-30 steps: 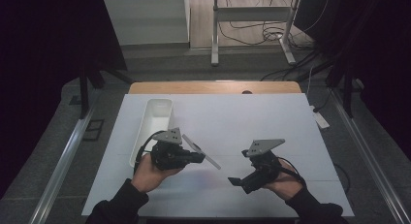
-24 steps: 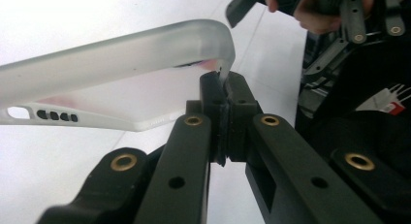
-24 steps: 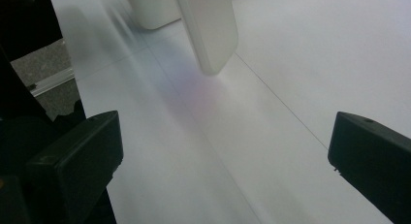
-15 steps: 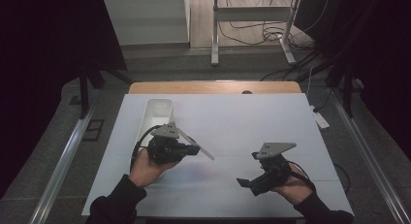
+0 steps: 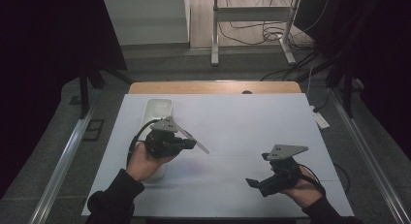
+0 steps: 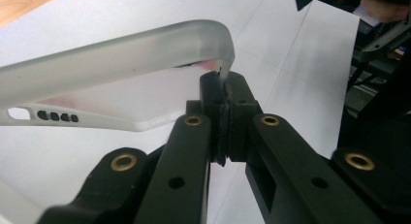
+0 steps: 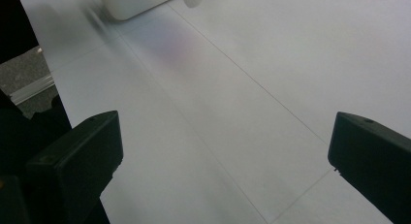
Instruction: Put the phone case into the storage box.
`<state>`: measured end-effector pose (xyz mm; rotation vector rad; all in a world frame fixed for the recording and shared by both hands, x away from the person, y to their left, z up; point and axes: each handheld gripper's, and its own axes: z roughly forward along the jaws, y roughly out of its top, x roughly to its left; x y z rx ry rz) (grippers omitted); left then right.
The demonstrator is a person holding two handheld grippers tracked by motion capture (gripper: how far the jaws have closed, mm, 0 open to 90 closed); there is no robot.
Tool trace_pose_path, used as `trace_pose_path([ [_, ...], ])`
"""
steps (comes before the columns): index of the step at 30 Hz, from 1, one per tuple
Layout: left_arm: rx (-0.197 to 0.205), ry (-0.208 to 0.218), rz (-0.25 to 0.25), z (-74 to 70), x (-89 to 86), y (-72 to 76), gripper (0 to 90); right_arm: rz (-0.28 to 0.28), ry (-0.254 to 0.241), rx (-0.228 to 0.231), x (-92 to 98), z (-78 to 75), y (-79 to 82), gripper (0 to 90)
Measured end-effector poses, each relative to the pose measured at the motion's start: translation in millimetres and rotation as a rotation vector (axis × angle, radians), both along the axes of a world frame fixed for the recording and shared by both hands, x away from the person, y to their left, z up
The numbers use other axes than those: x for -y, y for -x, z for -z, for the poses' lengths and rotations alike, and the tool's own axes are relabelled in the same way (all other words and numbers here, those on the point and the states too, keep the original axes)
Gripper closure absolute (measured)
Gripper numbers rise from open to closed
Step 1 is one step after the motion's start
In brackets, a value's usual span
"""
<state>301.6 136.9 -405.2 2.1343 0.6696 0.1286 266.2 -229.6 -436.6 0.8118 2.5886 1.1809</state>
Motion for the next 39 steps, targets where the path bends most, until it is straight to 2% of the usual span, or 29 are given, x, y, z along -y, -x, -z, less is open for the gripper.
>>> trace_pose_path([
  [16,0.007,-0.032,-0.079,-9.9,-16.6,-12.9,88.6,0.073,0.004,-0.012,22.1,3.3,4.3,0.0],
  [26,0.0,-0.042,-0.112,-14.9,-25.3,-17.9,88.6,0.102,0.012,-0.007,32.2,5.3,6.4,0.0],
  [39,0.017,-0.062,-0.153,-26.1,-36.4,-22.3,88.6,0.155,0.028,-0.009,49.4,9.6,10.9,0.0],
])
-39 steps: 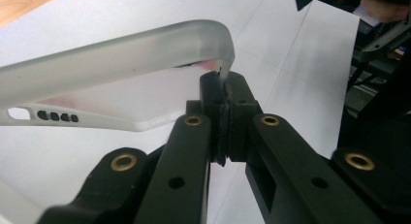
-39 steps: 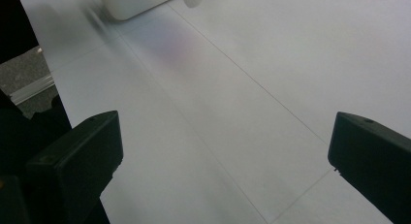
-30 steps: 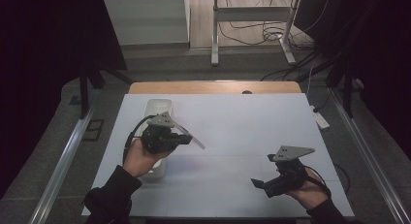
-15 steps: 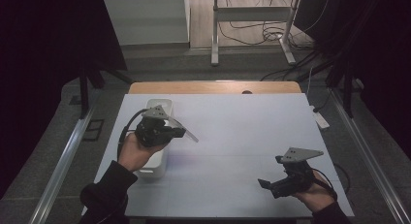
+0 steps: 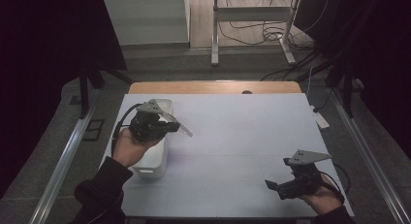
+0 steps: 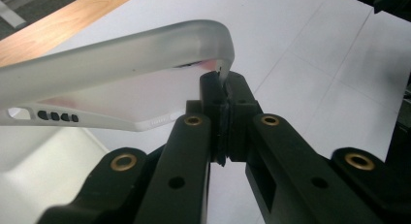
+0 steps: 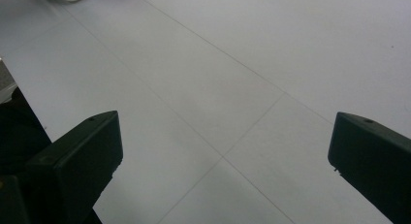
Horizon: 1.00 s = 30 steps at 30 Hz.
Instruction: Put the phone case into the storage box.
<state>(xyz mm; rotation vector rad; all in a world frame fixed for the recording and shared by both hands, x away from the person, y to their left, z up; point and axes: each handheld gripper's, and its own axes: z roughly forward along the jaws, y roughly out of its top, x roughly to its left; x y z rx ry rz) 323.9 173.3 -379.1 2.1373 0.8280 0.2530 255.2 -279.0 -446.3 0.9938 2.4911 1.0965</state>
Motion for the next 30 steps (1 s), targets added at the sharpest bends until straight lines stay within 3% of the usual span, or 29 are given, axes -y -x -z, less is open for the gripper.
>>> trace_pose_path([
  [30,-0.005,-0.055,-0.139,-16.4,-38.0,-14.6,88.7,0.105,-0.003,-0.021,30.6,7.1,12.9,0.0],
])
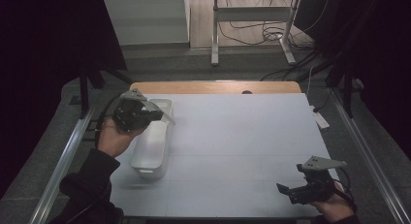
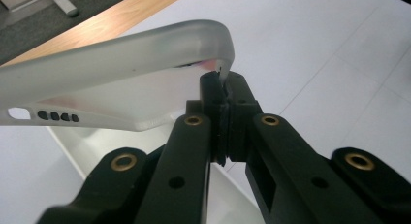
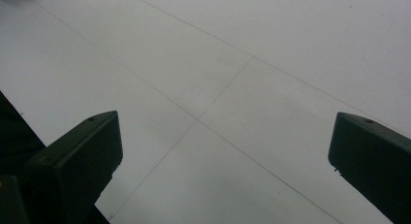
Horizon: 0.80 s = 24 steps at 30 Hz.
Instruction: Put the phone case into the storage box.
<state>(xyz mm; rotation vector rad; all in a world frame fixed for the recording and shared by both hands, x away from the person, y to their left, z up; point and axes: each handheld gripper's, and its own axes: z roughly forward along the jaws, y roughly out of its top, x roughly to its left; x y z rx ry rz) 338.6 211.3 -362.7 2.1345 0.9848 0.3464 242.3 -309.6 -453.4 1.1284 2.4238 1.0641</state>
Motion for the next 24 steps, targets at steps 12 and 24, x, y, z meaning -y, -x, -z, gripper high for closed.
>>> trace_pose_path([
  [12,-0.02,-0.035,-0.052,-0.1,-7.7,-13.8,88.6,0.037,-0.005,0.016,9.5,-2.8,6.0,0.0],
  [24,-0.057,-0.062,-0.09,7.7,-8.5,-30.9,88.7,0.059,-0.008,0.017,15.8,-4.6,10.5,0.0],
])
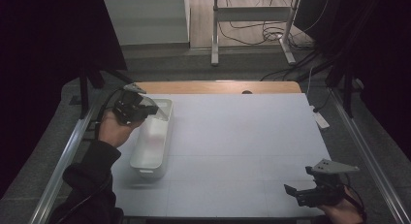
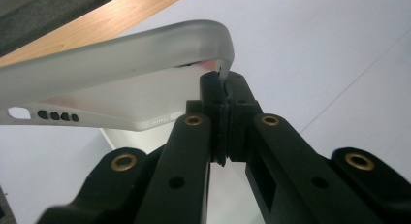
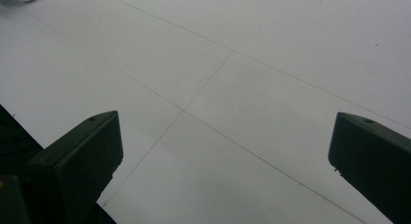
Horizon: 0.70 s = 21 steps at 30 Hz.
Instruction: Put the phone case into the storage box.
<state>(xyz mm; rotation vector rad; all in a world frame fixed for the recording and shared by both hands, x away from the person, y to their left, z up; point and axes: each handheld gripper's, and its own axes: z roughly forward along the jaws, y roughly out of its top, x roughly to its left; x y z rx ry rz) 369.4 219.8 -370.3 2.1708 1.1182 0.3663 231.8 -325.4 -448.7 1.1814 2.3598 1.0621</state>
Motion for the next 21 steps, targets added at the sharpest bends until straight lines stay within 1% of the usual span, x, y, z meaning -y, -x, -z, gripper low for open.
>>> trace_pose_path([
  [4,-0.01,-0.009,-0.008,2.5,0.6,-5.2,88.6,0.012,0.004,0.017,1.3,-0.3,1.6,0.0],
  [6,-0.019,-0.027,-0.016,6.0,2.9,-10.7,88.6,0.014,0.007,0.019,1.3,-0.7,2.8,0.0],
  [12,-0.033,-0.037,-0.027,11.2,6.0,-17.8,88.6,0.015,0.005,0.024,2.7,-1.1,4.5,0.0],
  [16,-0.048,-0.047,-0.046,17.4,8.3,-25.7,88.7,0.021,-0.001,0.021,3.7,-1.1,4.4,0.0],
  [21,-0.057,-0.049,-0.057,22.4,9.3,-31.5,88.6,0.02,-0.003,0.023,3.9,-1.2,4.7,0.0],
])
